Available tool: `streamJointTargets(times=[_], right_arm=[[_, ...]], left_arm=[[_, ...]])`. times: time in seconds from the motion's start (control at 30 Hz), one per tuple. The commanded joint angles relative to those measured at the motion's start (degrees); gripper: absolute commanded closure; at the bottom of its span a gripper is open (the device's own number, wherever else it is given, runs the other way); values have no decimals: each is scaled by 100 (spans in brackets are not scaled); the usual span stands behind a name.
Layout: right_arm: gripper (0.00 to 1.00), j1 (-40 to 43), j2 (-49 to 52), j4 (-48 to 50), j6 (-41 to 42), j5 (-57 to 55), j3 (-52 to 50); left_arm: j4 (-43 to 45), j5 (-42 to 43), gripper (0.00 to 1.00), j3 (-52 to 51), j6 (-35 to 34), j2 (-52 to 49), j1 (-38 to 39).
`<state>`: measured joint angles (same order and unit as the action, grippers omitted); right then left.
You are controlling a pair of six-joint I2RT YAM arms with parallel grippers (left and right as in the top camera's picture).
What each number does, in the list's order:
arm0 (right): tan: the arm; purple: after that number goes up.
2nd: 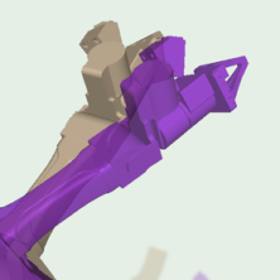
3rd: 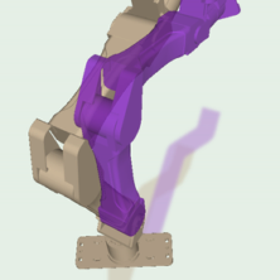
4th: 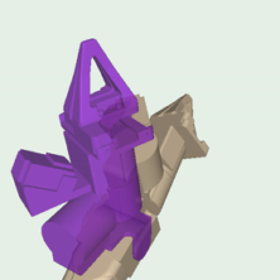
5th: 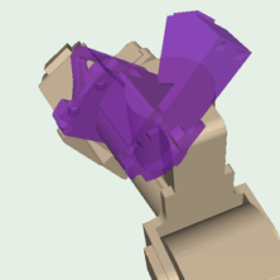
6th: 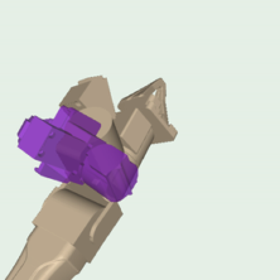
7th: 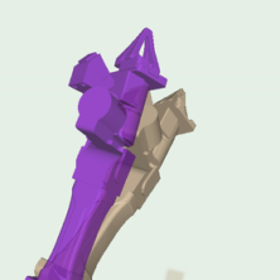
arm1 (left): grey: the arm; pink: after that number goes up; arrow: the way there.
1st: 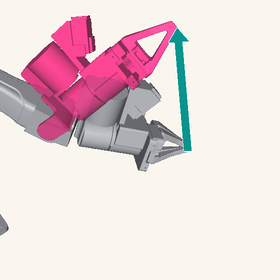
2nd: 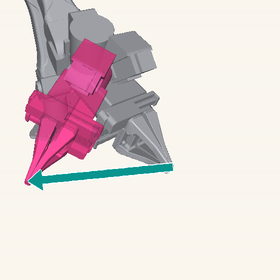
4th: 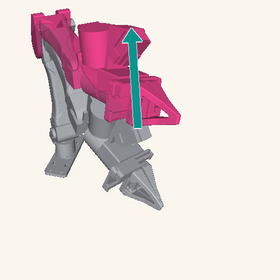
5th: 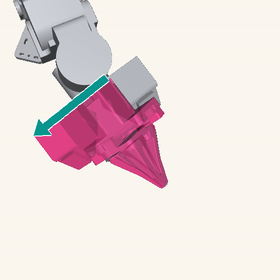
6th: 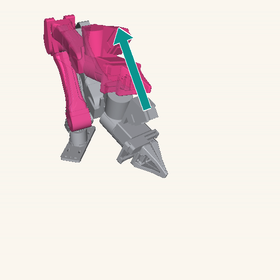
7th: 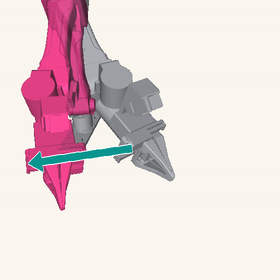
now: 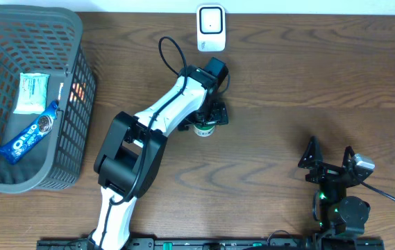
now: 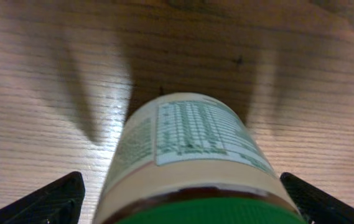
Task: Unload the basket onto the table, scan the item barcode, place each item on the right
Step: 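Carry the jar with the left gripper and set it on the table centre, then return the left gripper to the basket and grasp the blue Oreo pack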
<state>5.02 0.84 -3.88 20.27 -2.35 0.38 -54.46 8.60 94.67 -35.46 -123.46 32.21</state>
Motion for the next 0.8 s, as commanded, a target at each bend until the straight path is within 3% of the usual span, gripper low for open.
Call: streamJointTargets(times=[0.0,0.23,0.47,0.6,0.77], right_arm=[[1,35,-35,-17,28,-33,-7],[1,35,-35,-17,28,-33,-4],[1,35,-35,-17,28,-33,-4],[1,35,-35,-17,28,-33,-7],[1,35,-35,-17,28,-33,-4]], left_arm=[[-313,-184,2,586,409,313,-144],[-1550,-389,2,2542,1405,1307,-422],[-2284,-1932,2,3346,1668,2774,-1443],[-2688,-1982,2,3344,848,3244,-2806],[-3303,-1976,2,3130,-955,3215,-4426]])
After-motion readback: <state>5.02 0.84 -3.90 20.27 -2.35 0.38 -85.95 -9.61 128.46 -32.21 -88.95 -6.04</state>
